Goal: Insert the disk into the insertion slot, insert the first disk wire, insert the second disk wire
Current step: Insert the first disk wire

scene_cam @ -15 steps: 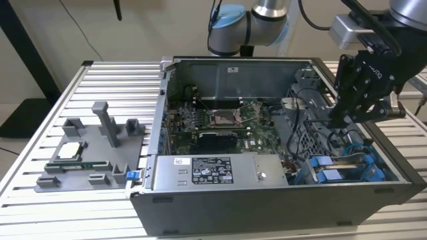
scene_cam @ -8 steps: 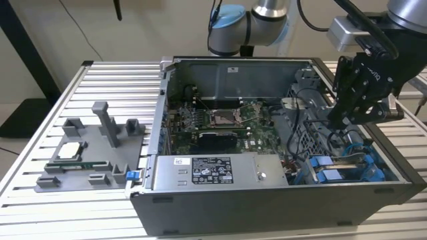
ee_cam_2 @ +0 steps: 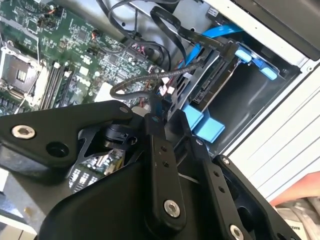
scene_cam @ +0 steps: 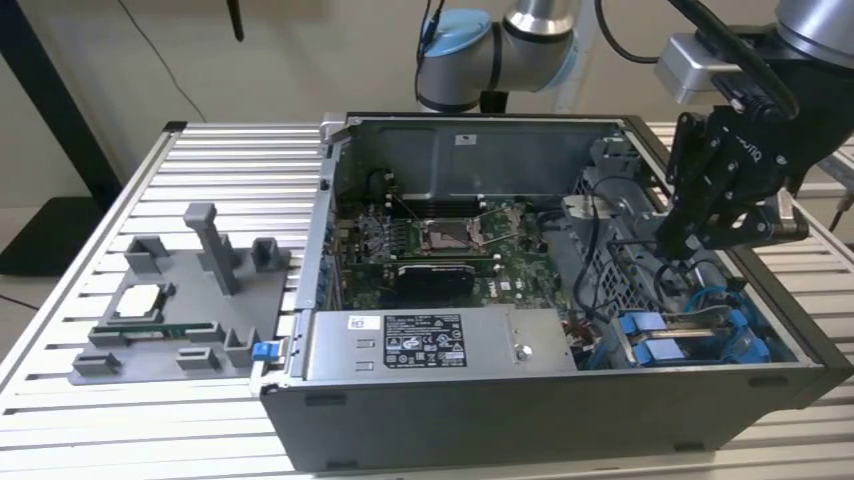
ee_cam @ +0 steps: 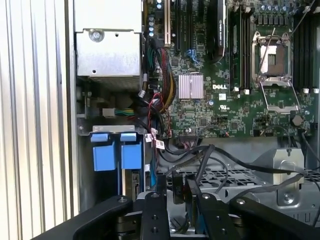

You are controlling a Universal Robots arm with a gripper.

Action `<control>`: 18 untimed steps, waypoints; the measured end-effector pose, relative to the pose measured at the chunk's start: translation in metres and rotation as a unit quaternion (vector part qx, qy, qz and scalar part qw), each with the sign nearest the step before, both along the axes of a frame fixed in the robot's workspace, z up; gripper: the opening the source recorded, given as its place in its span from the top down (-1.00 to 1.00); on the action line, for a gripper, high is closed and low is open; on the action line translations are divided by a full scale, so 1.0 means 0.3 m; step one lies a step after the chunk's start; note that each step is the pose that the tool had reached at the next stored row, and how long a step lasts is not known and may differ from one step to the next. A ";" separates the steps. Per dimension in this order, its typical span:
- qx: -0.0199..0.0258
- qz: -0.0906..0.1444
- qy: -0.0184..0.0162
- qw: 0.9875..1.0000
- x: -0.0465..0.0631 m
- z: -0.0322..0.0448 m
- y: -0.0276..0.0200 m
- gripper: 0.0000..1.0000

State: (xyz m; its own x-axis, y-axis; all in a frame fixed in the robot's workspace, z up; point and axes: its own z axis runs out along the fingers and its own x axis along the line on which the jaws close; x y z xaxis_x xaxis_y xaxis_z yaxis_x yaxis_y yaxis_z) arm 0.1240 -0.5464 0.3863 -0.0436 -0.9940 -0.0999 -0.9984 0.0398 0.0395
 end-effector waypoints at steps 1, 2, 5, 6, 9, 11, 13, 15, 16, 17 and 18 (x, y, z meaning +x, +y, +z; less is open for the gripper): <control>0.000 0.000 0.000 1.000 0.000 0.000 0.000 -1.00; 0.000 0.000 0.000 1.000 0.001 0.000 0.000 -1.00; 0.000 0.000 0.000 1.000 0.001 -0.005 0.000 -1.00; 0.000 0.000 0.000 1.000 0.001 -0.007 0.000 -1.00; 0.001 0.000 0.000 1.000 0.001 -0.010 0.000 -1.00; 0.001 0.000 0.000 1.000 0.001 -0.011 0.000 1.00; 0.002 0.000 0.000 1.000 0.001 -0.011 0.000 1.00; 0.002 0.000 0.000 1.000 0.001 -0.011 0.000 1.00; 0.002 0.000 0.000 1.000 0.001 -0.011 0.000 1.00; 0.002 0.000 0.000 1.000 0.001 -0.011 0.000 1.00; 0.002 0.000 0.000 1.000 0.001 -0.011 0.000 1.00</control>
